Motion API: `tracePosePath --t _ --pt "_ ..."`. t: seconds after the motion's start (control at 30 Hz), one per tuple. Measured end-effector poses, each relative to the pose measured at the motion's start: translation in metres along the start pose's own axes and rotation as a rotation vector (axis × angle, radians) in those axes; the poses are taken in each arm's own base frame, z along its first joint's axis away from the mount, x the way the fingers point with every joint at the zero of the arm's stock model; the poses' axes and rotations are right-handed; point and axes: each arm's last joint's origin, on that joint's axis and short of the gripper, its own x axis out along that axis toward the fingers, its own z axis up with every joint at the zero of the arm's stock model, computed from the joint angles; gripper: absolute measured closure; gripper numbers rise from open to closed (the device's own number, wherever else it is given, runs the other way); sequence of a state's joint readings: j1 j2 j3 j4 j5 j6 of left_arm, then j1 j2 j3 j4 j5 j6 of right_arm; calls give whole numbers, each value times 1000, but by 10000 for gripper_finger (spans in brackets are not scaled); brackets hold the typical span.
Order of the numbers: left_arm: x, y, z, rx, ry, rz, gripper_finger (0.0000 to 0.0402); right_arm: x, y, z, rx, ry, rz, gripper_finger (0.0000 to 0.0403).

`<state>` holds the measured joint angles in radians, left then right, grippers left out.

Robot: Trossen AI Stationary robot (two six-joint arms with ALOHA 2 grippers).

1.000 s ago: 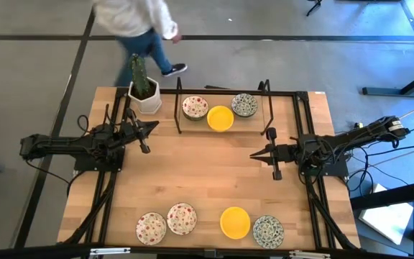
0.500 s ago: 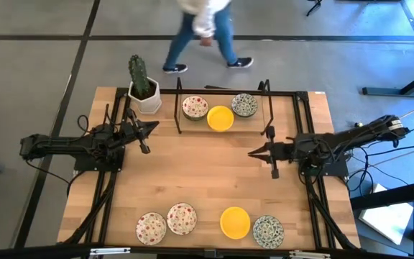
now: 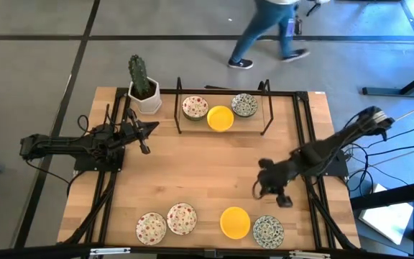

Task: Pick & Place Mini bowls
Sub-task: Stack the white blue patterned bowl on top of the white blue patterned bowl on the shelf

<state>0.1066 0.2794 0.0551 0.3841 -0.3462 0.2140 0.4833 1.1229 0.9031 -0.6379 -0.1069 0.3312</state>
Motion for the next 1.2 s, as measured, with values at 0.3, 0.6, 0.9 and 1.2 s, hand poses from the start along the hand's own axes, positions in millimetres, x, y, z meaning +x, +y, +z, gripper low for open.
tracePosePath --t 0.3,0.6,0.9,1.2 --pt "0 0 0 -20 3 -1 398 58 23 -15 260 295 103 322" --pt "0 0 -1 -17 10 -2 398 86 35 -25 331 393 100 179" --pt "0 0 -2 -15 16 -3 398 101 30 -33 313 448 16 148" --pt "0 0 -2 -13 19 -4 398 115 29 -40 313 497 -11 148"
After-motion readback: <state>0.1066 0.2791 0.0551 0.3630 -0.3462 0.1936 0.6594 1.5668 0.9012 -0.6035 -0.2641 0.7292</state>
